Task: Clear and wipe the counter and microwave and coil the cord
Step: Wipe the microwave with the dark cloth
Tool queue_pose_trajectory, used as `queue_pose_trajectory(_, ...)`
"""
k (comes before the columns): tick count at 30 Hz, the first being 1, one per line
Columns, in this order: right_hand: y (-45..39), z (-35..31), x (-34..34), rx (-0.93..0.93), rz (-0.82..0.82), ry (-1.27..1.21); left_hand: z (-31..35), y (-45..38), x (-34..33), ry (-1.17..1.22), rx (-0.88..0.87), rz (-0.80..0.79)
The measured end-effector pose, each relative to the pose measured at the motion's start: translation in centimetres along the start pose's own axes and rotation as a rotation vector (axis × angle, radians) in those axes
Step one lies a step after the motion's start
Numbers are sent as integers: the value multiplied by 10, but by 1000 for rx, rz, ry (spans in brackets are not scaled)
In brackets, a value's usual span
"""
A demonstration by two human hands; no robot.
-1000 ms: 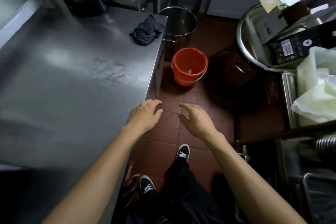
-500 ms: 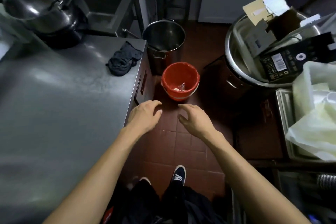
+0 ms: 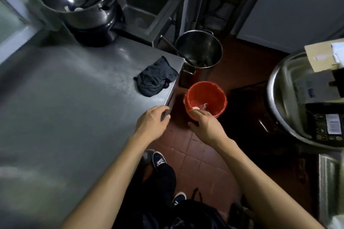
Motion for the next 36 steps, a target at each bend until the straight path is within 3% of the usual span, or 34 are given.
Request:
queue_pose_trajectory(12,-158,-25,7,170,-117,188,-64,-106,38,-46,159,89)
queue_pose_trajectory(27,-310,-21,-23,612,-321,378,-69,-190,5,-233,503,44)
queue_pose_trajectory(36,-325,-31,-37,760,-311,449,-67,-193,-7,-312,457,246)
Point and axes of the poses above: each hand's wrist, its own y-axis away from the middle knuckle, its own x-axis out of the back of the hand, z = x × y, the point moved 4 cm from there along -y, towards the middle knuckle, and after that the axes turned 13 degrees about y, right-handed, at the moved point
